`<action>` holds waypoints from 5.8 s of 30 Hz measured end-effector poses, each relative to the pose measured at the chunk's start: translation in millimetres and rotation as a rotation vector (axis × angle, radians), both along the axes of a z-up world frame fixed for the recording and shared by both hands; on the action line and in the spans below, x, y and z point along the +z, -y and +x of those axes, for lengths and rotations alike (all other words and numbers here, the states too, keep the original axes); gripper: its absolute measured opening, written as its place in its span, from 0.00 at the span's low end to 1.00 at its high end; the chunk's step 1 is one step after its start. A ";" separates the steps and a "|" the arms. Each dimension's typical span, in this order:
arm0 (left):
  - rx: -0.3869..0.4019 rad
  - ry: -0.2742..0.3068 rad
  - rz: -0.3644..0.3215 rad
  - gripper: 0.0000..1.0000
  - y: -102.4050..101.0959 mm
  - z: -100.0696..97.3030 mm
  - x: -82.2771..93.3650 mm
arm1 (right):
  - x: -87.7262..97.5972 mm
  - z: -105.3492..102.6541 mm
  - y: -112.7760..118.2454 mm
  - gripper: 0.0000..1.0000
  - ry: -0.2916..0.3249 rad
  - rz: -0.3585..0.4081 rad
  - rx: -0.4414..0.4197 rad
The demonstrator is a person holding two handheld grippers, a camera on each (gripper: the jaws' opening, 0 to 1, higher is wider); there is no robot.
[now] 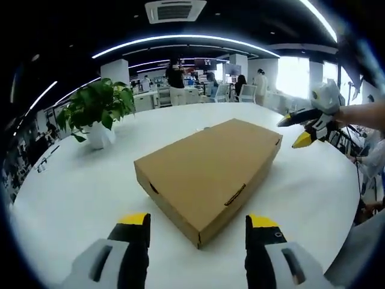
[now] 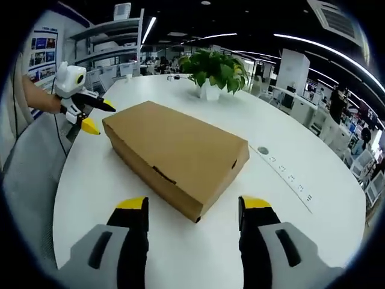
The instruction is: Operate the shoe box by opening the lid, removing the specified soft item, and placing it in the target area until the item is outside and the box remains undamaged.
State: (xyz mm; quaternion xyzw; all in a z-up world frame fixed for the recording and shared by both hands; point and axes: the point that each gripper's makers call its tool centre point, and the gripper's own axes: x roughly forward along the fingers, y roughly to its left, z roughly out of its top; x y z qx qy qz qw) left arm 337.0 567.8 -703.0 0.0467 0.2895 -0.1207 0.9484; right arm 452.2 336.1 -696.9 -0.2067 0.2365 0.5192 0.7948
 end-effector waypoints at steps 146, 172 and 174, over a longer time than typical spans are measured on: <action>-0.343 -0.263 0.097 0.45 -108.2 -69.4 -14.9 | -22.8 -185.5 -104.1 0.28 -0.145 -0.014 -0.224; -0.334 -0.291 0.094 0.46 -115.2 -83.2 -11.8 | -19.5 -195.8 -110.7 0.30 -0.145 0.036 -0.242; -0.333 -0.291 0.080 0.47 -115.3 -83.8 -9.6 | -19.0 -195.7 -111.0 0.30 -0.143 0.038 -0.243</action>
